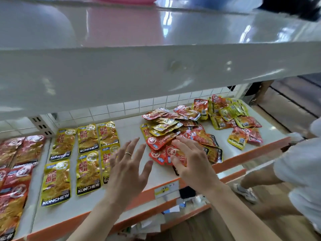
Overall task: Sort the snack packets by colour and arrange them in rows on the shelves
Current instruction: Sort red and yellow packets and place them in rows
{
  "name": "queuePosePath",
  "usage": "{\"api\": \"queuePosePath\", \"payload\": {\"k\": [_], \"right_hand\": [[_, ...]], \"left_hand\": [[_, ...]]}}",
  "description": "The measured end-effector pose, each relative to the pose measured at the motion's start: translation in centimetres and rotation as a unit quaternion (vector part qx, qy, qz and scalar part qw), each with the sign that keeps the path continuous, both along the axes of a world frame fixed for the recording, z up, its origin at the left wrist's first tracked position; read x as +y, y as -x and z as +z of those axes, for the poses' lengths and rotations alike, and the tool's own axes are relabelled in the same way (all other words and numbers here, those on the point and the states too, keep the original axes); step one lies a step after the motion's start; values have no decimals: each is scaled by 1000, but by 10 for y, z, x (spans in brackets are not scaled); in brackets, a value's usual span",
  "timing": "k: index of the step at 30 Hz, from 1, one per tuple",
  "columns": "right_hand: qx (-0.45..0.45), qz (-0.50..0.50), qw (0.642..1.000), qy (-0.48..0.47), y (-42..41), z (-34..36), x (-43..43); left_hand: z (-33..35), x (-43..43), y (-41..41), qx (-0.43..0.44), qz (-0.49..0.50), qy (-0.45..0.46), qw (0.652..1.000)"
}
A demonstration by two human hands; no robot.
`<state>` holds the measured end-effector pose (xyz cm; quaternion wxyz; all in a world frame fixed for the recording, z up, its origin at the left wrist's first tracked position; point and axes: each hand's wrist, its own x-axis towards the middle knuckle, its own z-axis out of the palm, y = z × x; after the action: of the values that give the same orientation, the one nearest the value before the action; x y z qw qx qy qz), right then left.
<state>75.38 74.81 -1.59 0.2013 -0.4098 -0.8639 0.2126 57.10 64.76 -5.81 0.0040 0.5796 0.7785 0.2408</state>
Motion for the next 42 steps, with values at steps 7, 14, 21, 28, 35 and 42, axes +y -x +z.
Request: {"api": "queuePosePath", "payload": {"k": [7,14,21,28,35,42], "right_hand": [[-5,-95,995,-4,-35,8,1],[15,-141,990,14,-68,10,18],[28,-175,983,54,-119,8,82],[-1,-244,964,107,-177,2,153],[-70,-261,957,108,-194,-24,203],[-104,-263,954,96,-195,-42,225]], "left_hand": [[10,22,-19,-22,-75,-30,997],[14,44,-40,12,-128,-10,992],[19,105,-78,9,-144,9,989],[11,167,-129,11,-170,41,985],[18,225,-170,36,-165,101,981],[25,301,-206,106,-163,131,972]]}}
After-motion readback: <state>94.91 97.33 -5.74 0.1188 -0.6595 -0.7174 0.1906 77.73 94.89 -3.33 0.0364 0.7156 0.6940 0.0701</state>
